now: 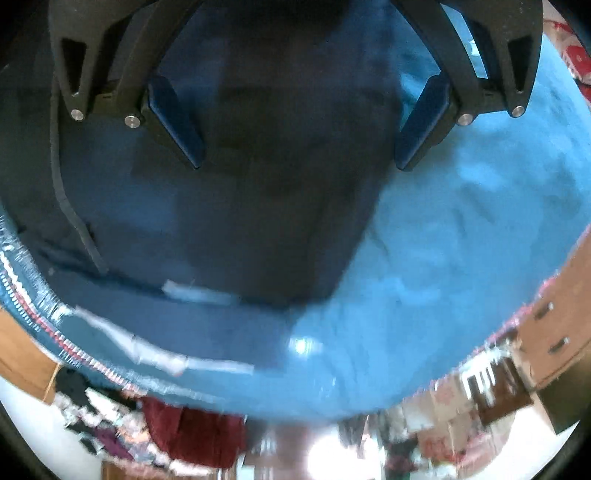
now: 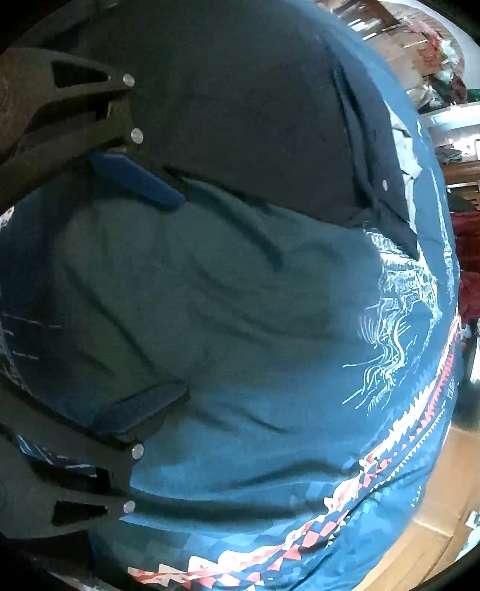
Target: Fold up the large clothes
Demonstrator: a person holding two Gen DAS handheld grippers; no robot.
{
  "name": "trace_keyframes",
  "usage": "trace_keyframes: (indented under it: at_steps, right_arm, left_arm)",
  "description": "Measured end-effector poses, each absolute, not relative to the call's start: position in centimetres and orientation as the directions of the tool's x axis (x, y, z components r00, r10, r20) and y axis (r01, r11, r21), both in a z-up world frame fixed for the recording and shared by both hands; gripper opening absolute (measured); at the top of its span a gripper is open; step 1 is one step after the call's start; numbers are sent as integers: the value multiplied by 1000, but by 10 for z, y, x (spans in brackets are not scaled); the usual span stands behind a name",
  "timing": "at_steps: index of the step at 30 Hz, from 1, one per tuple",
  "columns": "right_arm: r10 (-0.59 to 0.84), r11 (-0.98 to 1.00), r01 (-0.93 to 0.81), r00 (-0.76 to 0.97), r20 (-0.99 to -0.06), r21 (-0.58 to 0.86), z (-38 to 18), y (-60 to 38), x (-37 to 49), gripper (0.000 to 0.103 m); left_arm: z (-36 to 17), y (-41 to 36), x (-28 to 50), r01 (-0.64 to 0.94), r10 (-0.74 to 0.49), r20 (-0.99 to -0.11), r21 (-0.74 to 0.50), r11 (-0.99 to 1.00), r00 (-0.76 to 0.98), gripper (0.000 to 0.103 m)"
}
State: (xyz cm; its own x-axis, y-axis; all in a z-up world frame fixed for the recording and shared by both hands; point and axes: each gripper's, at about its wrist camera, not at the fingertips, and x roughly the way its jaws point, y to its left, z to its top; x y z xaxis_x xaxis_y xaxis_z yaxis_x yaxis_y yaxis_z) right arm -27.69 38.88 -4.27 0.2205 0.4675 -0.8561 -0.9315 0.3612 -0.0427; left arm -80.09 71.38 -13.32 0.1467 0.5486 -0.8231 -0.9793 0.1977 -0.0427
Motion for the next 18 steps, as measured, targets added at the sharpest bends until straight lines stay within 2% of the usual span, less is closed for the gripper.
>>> trace_keyframes:
  at_steps: [2, 7, 18]
  right_arm:
    - [457, 360, -931, 222, -861, -49, -46, 391, -277, 103]
    - [440, 369, -929, 147, -886, 29, -56, 398, -263, 103]
    - [444, 387, -922, 163, -881, 24, -56, 395, -267, 103]
  left_arm:
    - [-138, 712, -806, -978, 558, -812, -73, 197, 173, 103]
    - [-143, 709, -803, -978, 576, -800, -65, 196, 169, 103]
    - [-145, 709, -800, -978, 590, -788, -73, 198, 178, 103]
